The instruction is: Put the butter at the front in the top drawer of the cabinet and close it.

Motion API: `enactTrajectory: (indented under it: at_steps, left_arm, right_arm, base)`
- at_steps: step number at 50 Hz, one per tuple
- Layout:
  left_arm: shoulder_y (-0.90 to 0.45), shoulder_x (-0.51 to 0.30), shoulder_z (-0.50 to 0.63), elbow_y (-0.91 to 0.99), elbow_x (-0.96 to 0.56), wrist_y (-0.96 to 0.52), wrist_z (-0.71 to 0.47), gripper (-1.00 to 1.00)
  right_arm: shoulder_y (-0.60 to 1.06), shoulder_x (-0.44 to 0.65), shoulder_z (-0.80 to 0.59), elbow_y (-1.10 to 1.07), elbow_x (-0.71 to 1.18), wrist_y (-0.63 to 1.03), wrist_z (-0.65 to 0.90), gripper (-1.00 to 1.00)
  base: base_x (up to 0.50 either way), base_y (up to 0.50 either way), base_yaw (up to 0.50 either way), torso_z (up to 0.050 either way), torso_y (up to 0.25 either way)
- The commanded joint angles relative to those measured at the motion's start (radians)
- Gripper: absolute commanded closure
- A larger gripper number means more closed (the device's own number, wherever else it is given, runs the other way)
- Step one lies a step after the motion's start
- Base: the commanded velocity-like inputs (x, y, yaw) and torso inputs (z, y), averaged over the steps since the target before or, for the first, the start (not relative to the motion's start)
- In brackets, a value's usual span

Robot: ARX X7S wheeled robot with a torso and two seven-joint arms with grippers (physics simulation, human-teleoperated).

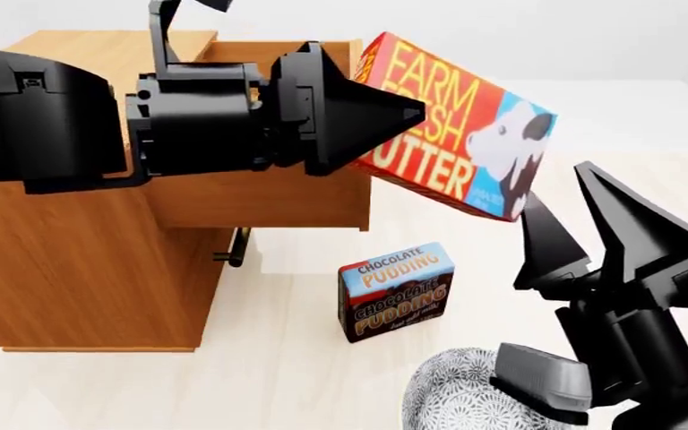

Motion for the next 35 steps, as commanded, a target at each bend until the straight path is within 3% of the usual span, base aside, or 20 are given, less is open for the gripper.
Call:
enactTrajectory:
  at_steps: [1,20,35]
  left_arm:
    - [-0.025,-0.033,-0.055,0.019,-0.051,0.01,-0.011,1.0]
    - [-0.039,-0.086,-0.065,0.06,0.019,0.062,-0.102,1.0]
    - [-0.018,-0.124,-0.085,0.148,0.097,0.154,-0.2,1.0]
  right_arm:
    - [0.01,-0.003,0.0,-0.002,0.004,0.013,-0.013,-1.0]
    - [0.027,-0.019,0.011,0.009,0.025,0.052,-0.035,-1.0]
    - [0.065,-0.081,0.029,0.0,0.038,0.16,-0.143,-1.0]
  base:
    - [0.0,0.0,0.0,0.0,0.0]
    - [0.0,0.0,0.0,0.001,0.001]
    - [0.0,0.0,0.0,0.001,0.001]
